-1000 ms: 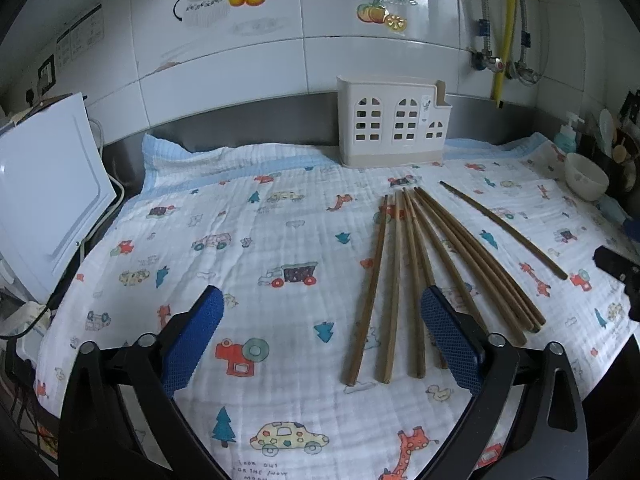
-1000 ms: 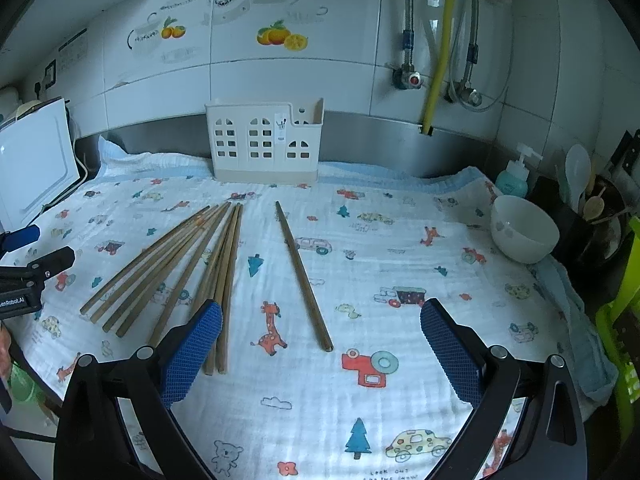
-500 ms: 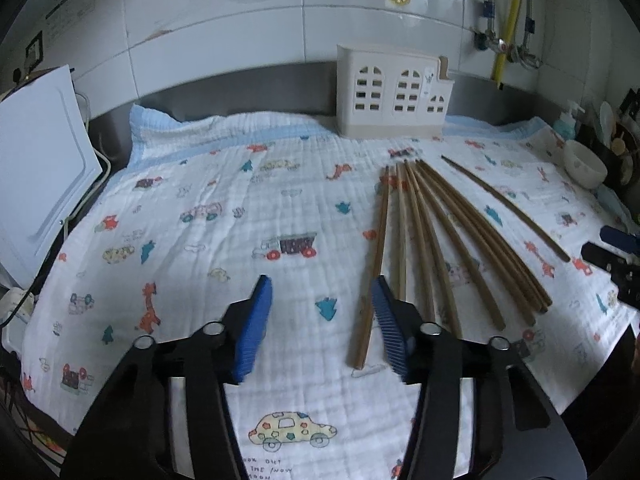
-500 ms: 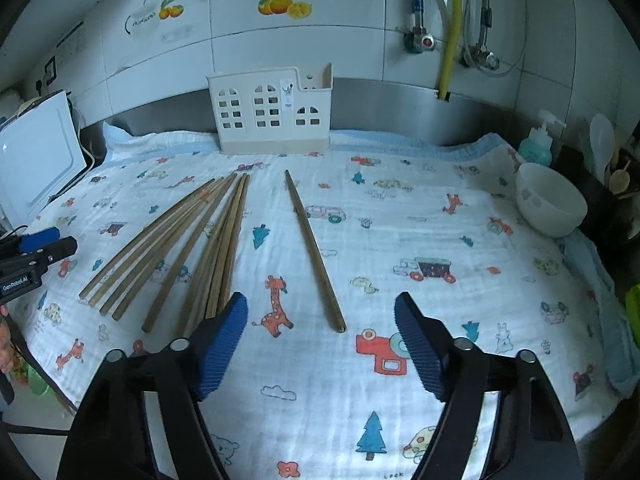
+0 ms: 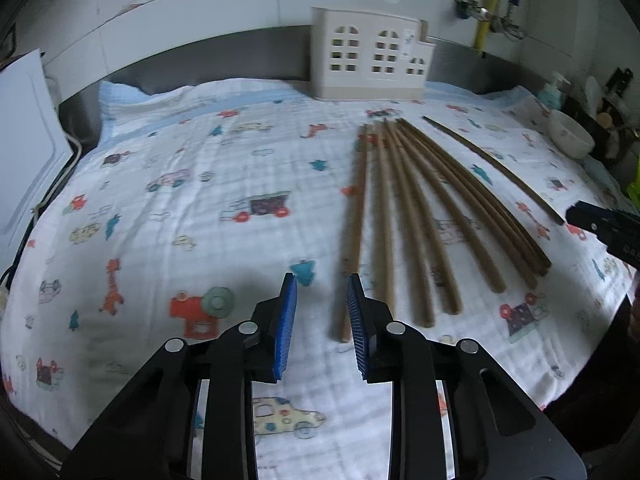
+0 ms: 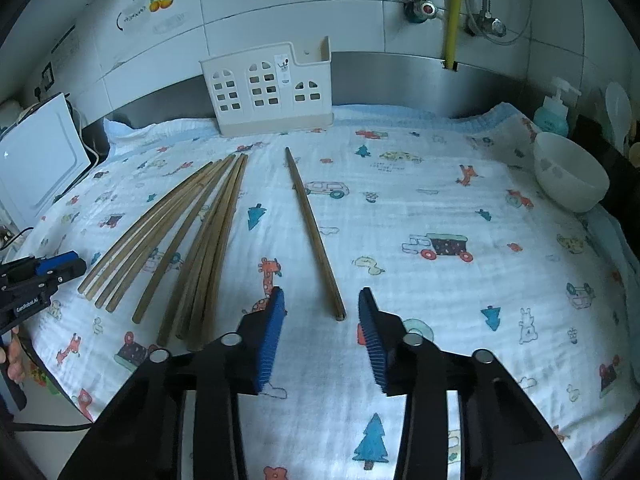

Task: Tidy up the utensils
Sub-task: 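Lower the left tool and close it on a wooden chopstick while the right tool grasps another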

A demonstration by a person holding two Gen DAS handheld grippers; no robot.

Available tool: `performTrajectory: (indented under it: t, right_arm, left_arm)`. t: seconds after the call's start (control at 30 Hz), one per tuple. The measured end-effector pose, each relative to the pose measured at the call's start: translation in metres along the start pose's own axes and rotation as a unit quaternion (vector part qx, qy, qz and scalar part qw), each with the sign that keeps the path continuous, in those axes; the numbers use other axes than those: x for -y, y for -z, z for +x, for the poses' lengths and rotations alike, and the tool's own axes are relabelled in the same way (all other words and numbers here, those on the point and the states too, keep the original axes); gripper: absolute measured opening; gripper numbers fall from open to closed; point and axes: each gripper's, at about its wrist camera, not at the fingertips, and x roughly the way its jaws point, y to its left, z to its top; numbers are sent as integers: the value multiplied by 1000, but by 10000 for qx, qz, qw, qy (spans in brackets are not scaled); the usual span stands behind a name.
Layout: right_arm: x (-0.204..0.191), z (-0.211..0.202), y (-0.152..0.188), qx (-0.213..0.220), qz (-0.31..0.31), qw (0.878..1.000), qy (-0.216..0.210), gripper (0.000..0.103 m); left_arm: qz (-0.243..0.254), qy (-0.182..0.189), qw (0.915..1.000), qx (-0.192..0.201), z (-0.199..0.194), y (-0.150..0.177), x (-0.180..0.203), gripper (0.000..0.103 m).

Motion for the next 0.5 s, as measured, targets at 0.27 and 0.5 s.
performTrajectory:
  t: [0.27,0.5]
  right_arm:
    - [5,10,-1,-121,9,9999,-102,19]
    - [6,18,-2,-201,-1,9997,-120,10]
  left_arm:
    - [97,226,9996,-128,8,0,8,19]
    - [148,204,9993,-258,18,-2,6,18]
